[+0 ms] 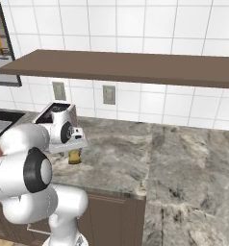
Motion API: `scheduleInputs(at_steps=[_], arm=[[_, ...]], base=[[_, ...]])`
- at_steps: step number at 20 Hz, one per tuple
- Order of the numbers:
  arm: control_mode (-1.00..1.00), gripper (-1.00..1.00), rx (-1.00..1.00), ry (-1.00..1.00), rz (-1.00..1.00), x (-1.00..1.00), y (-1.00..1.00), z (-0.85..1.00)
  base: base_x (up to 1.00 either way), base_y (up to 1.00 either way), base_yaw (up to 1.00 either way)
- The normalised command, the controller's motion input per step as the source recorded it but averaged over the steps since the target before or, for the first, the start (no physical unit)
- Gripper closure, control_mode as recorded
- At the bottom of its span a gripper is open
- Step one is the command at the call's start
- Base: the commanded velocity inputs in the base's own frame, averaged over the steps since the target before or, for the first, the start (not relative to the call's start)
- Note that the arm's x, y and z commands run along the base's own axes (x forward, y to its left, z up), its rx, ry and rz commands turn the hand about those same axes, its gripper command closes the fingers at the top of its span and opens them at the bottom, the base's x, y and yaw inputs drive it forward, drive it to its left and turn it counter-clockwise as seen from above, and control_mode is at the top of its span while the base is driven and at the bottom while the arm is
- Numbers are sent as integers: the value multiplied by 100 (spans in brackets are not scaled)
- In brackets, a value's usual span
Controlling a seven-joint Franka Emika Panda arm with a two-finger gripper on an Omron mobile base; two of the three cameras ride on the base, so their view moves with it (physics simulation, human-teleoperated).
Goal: Pick up the sponge from the counter and clean the cutting board by briefly scrubbing or pressing down on the cutting board. Once finished, release the sponge.
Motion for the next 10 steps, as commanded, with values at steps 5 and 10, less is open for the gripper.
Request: scheduleInputs(at_steps=[5,10], arm=[[-100,-100,0,2,0,21,0,-24],[-100,-100,0,0,0,12,0,-18]], base=[[0,0,0],[0,0,0]])
